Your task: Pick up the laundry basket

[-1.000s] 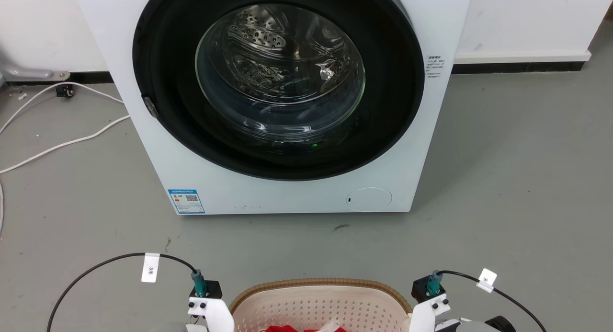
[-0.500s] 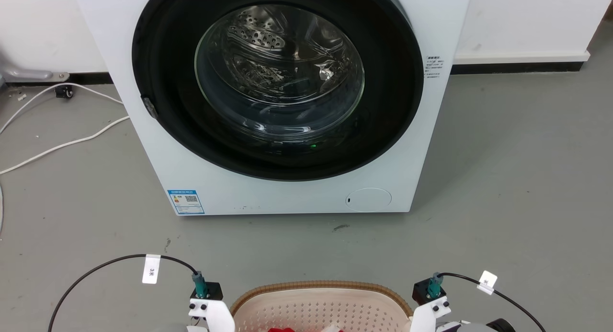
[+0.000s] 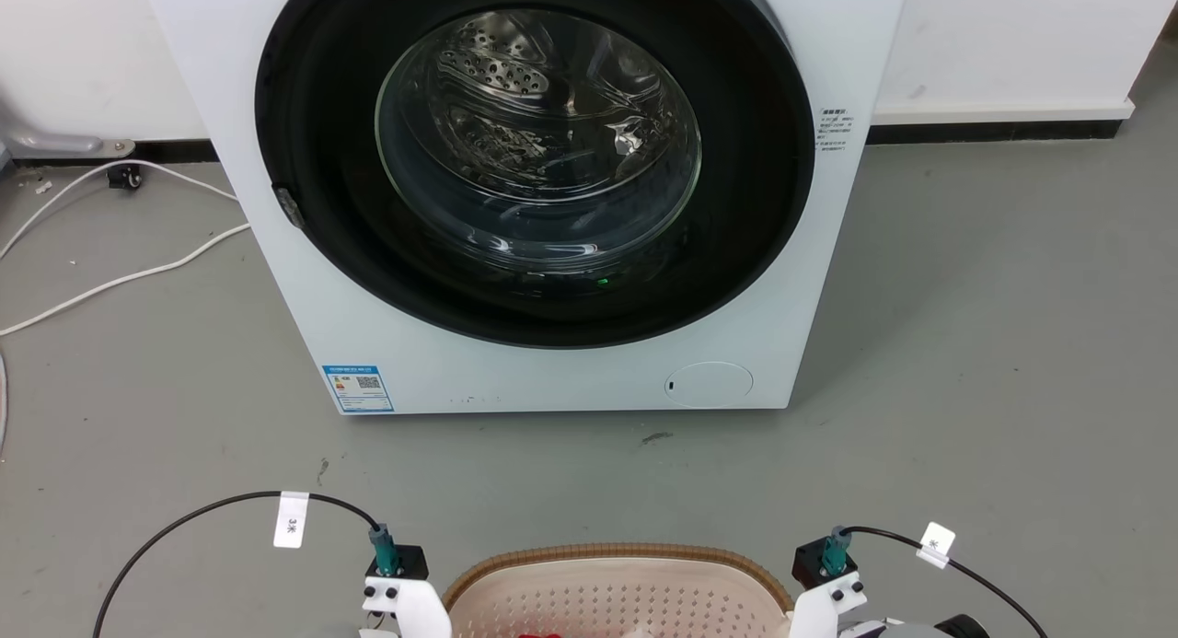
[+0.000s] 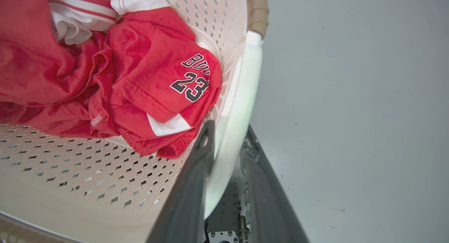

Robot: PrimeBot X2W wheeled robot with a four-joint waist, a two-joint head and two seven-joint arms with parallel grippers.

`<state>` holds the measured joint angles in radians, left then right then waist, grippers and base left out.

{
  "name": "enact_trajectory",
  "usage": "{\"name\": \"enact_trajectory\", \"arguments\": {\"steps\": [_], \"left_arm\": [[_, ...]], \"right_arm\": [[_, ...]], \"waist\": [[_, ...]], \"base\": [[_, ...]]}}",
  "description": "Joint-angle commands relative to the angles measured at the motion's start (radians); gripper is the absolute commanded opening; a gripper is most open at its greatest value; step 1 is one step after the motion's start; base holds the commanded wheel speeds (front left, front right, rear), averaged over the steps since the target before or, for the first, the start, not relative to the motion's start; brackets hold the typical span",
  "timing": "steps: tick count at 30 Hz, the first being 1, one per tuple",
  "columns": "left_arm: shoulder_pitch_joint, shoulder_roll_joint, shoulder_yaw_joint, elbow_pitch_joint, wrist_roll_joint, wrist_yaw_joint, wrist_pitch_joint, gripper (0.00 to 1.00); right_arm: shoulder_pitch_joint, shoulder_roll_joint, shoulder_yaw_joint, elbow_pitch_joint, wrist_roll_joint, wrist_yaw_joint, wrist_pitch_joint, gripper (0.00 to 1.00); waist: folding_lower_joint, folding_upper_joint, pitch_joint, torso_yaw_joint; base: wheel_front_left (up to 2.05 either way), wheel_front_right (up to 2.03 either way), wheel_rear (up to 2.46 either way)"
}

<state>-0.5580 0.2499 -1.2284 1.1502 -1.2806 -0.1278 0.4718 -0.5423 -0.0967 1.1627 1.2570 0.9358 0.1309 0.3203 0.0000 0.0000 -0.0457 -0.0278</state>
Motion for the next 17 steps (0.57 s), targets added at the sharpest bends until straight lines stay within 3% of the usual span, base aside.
{"name": "enact_trajectory", "arguments": {"steps": [1,17], "left_arm": [[0.002,0.008,-0.004,-0.001,-0.001,-0.004,-0.003,0.0],[0.0,0.009,-0.016,-0.002,-0.013,-0.004,-0.003,0.0]], "right_arm": [[-0.01,-0.011,0.009,0.005,0.0,0.0,-0.001,0.0],[-0.013,-0.008,0.041,0.01,0.033,0.0,-0.004,0.0]], "waist": [[0.0,0.0,0.0,0.0],[0.0,0.0,0.003,-0.001]], "base": [[0.0,0.0,0.0],[0.0,0.0,0.0]]}}
